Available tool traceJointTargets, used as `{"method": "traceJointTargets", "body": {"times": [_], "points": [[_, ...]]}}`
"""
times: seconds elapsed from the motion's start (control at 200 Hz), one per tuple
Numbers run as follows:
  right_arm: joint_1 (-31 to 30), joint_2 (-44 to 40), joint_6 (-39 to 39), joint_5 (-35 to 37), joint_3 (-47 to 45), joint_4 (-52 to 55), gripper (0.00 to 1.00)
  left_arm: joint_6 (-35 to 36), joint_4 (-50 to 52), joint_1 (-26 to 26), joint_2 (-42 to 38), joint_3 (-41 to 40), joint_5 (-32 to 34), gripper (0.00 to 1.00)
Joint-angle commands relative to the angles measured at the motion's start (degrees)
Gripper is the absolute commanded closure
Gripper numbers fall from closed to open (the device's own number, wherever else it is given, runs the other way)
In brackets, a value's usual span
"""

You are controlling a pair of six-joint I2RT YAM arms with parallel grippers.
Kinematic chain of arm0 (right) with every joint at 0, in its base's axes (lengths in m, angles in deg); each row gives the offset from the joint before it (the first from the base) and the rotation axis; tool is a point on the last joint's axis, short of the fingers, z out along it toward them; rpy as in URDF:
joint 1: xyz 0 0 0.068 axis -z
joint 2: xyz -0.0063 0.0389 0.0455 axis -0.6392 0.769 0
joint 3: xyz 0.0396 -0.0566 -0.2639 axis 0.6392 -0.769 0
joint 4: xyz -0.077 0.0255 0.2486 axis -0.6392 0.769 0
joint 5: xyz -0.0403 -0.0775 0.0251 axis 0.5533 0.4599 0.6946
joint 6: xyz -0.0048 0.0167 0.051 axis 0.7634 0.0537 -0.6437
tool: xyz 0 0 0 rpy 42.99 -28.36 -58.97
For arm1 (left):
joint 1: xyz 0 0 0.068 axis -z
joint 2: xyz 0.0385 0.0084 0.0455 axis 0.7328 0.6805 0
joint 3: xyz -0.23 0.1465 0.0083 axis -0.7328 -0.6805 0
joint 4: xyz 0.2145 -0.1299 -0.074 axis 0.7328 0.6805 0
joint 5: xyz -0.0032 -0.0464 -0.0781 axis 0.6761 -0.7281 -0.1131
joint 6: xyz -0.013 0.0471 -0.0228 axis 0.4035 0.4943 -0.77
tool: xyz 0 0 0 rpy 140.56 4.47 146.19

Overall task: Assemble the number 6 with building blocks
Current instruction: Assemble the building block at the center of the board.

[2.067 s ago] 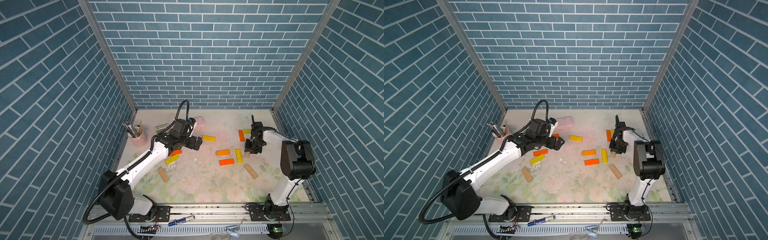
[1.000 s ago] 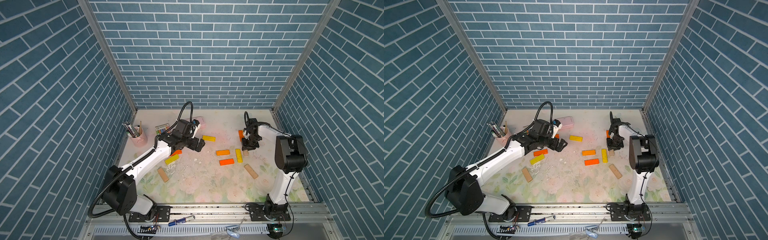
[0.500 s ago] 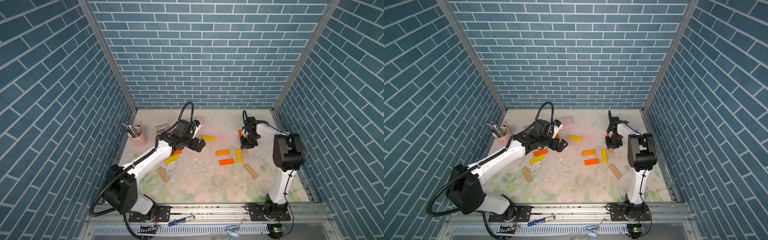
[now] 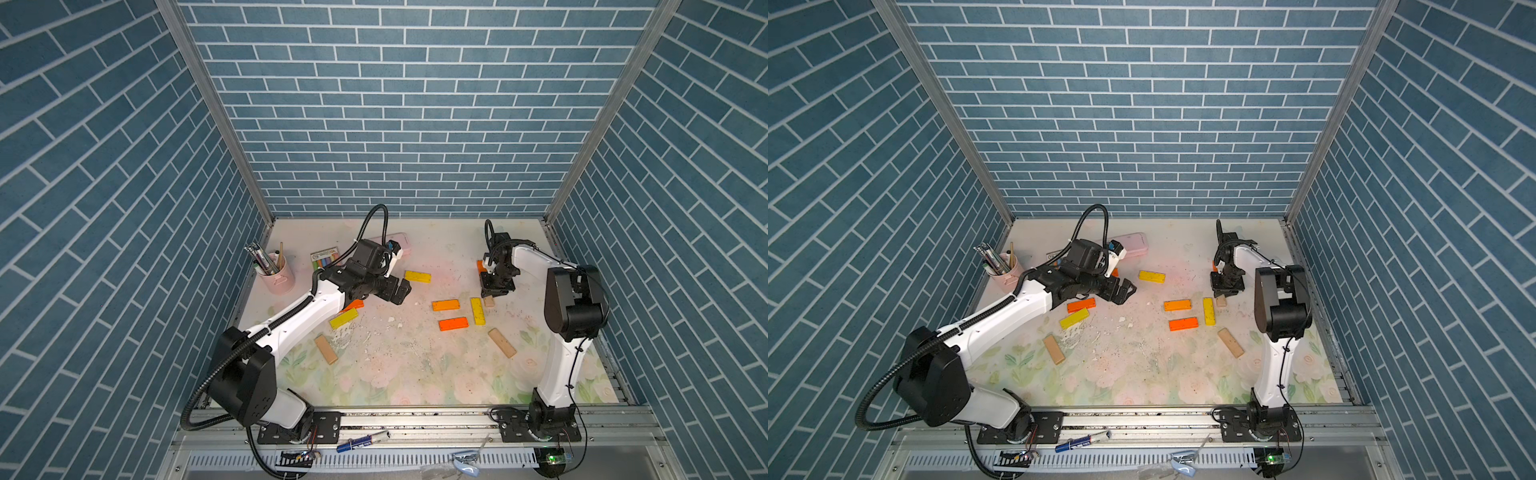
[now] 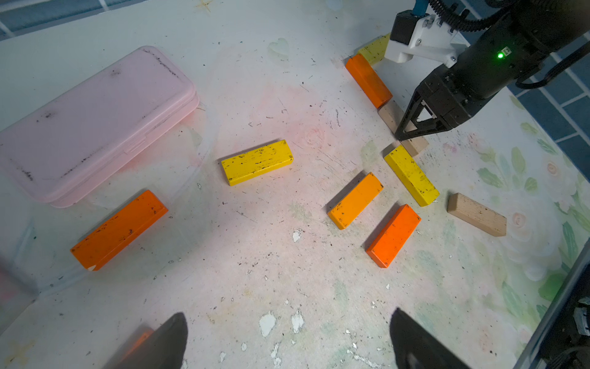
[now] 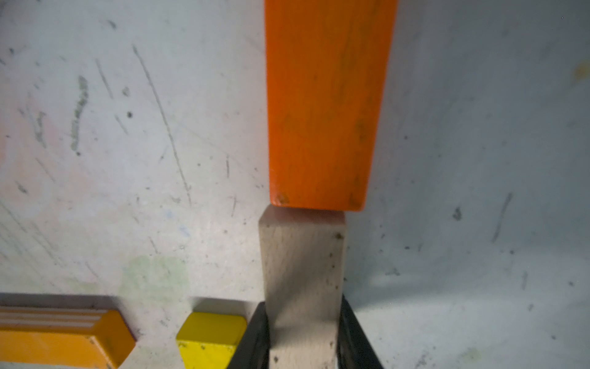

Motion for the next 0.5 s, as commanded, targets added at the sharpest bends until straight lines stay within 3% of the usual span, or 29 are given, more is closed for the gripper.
{"method": "traceJointTargets", "body": {"times": [0.0,0.495], "points": [[-0.38,2.74,2.08,0.86,0.11,0.83,0.73,0.38,0.02,0.47,0.5,0.2,-0.26,0.01],[-0.47,3.78,2.42,3.71,1.06,1.54,0.71,0.27,-0.07,0.47,0.34,0.14,-0.64,0.01]]}}
